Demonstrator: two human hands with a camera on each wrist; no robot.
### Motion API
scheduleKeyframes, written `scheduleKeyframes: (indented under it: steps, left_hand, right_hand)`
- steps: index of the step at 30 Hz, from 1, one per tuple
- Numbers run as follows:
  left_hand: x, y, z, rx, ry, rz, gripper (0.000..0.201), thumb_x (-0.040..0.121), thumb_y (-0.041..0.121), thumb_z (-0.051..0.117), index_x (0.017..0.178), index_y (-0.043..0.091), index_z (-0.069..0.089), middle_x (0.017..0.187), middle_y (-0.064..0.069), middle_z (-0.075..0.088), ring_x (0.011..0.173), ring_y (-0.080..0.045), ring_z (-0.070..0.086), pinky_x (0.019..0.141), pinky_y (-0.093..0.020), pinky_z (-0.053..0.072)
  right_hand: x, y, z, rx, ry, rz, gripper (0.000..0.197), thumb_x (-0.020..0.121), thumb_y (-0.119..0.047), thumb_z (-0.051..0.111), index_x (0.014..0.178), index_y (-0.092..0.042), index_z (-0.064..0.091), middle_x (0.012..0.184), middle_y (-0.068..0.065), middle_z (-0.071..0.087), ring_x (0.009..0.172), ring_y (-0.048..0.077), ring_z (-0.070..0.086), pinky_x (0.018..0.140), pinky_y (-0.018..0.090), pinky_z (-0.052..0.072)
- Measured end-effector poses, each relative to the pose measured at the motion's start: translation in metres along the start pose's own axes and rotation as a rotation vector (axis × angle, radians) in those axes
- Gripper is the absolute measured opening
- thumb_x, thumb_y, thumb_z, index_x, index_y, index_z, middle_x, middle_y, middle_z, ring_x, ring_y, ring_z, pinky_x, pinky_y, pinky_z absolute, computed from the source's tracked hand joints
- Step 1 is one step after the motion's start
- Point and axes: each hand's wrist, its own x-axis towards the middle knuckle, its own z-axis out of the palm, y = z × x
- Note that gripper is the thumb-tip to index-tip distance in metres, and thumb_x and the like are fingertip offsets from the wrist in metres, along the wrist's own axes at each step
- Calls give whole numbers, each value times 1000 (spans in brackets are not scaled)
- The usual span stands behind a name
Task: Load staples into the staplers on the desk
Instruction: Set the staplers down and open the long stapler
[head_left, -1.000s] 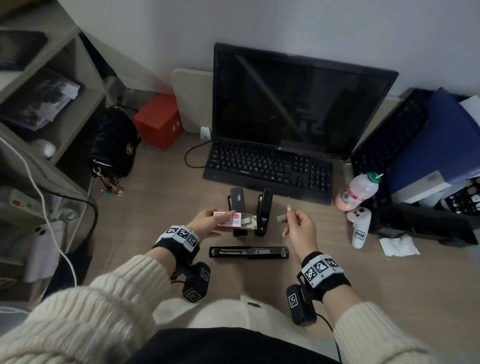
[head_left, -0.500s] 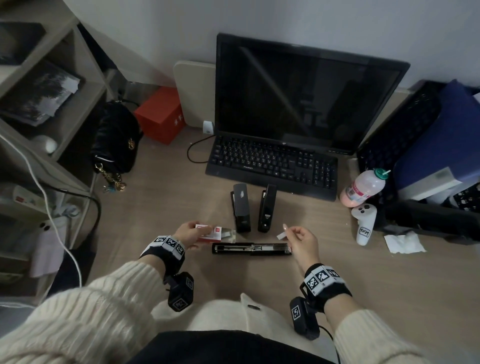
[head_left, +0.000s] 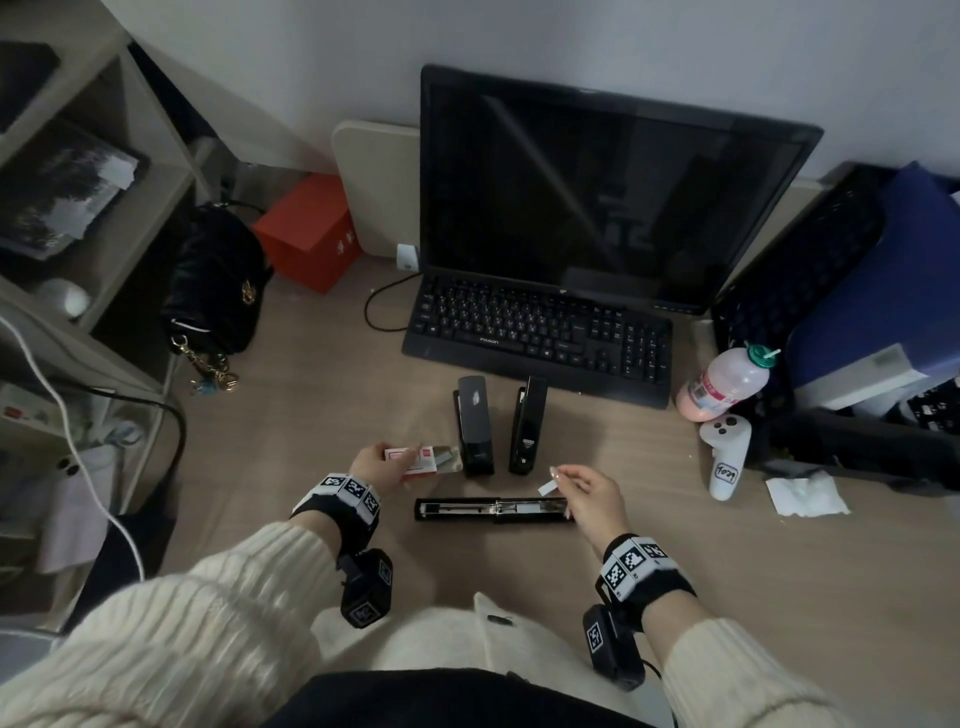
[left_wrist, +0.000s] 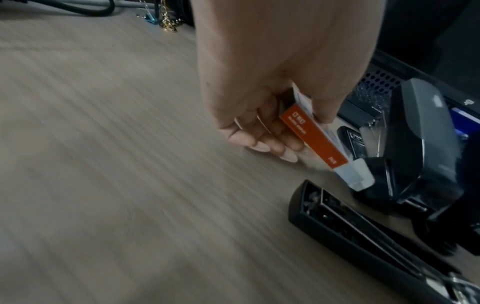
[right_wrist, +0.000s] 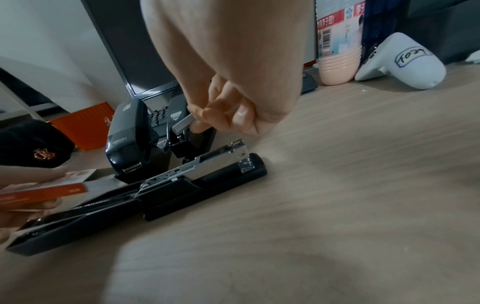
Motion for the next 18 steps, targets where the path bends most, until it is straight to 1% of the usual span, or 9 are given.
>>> scheduleKeyframes:
  steps: [2, 3, 5, 8, 11, 13, 14, 16, 18]
  left_hand:
    - [1, 0, 2, 30, 9, -8, 49, 91, 43, 64, 119, 4, 60, 94, -10, 71, 74, -21, 68, 64, -27, 52]
    - [1, 1, 2, 56, 21, -6, 49, 91, 42, 64, 122, 5, 59, 105, -12, 70, 87, -25, 68, 75, -29, 53]
    - [-1, 1, 0, 189, 64, 11, 45, 90, 43, 64, 123, 12, 60, 119, -11, 64, 109, -28, 61, 89, -31, 46]
    - [-2, -1, -1, 375, 135, 62, 39, 87, 49, 64, 119, 26, 63, 131, -9, 51, 125, -29, 44, 104, -35, 34]
    - [-10, 3, -2, 347, 152, 63, 43, 87, 46, 64, 126, 28, 59, 139, -8, 40, 130, -32, 34, 109, -37, 28]
    - [-18, 7, -2, 342, 193, 78, 44, 88, 44, 62, 129, 29, 56, 142, -7, 36, 131, -33, 33, 109, -40, 28]
    - [-22, 9, -2, 354, 204, 103, 43, 89, 44, 61, 129, 31, 55, 142, -5, 36, 130, -32, 33, 108, -41, 29]
    - [-27, 10, -2, 391, 203, 174, 38, 89, 45, 60, 125, 35, 55, 141, -2, 37, 129, -30, 34, 107, -42, 29]
    - [-32, 10, -1, 403, 195, 241, 33, 89, 47, 59, 121, 38, 57, 138, 0, 39, 128, -28, 35, 105, -41, 30]
  right_hand:
    - [0, 2, -1, -18, -25, 3, 9, 89, -19, 67, 81, -25, 68, 81, 2, 72, 62, 13, 58, 58, 27, 46]
    - [0, 2, -1, -21, -35, 11, 9, 88, -19, 68, 81, -24, 68, 80, 1, 72, 63, 12, 60, 60, 27, 47]
    - [-1, 2, -1, -17, -60, 21, 7, 87, -18, 69, 82, -22, 68, 80, 1, 72, 67, 10, 63, 61, 25, 49]
    - [-1, 3, -2, -14, -93, 30, 3, 85, -14, 72, 83, -16, 69, 79, 5, 70, 66, 10, 63, 58, 23, 48]
    - [-1, 7, -1, -2, -112, 40, 6, 84, -8, 72, 81, -12, 68, 71, 6, 68, 60, 11, 62, 51, 20, 44]
    - [0, 11, -1, -38, -109, 52, 9, 83, -7, 72, 78, -14, 68, 70, 5, 69, 59, 17, 58, 51, 23, 43]
    - [1, 13, -1, -63, -107, 61, 12, 82, -7, 73, 77, -16, 67, 69, 4, 69, 56, 17, 56, 51, 24, 43]
    - [1, 15, 0, -108, -105, 76, 15, 81, -8, 74, 74, -19, 67, 66, 2, 67, 44, 11, 48, 49, 22, 41]
    - [0, 16, 0, -129, -103, 71, 16, 80, -10, 75, 72, -22, 68, 65, 2, 66, 39, 7, 43, 48, 21, 40]
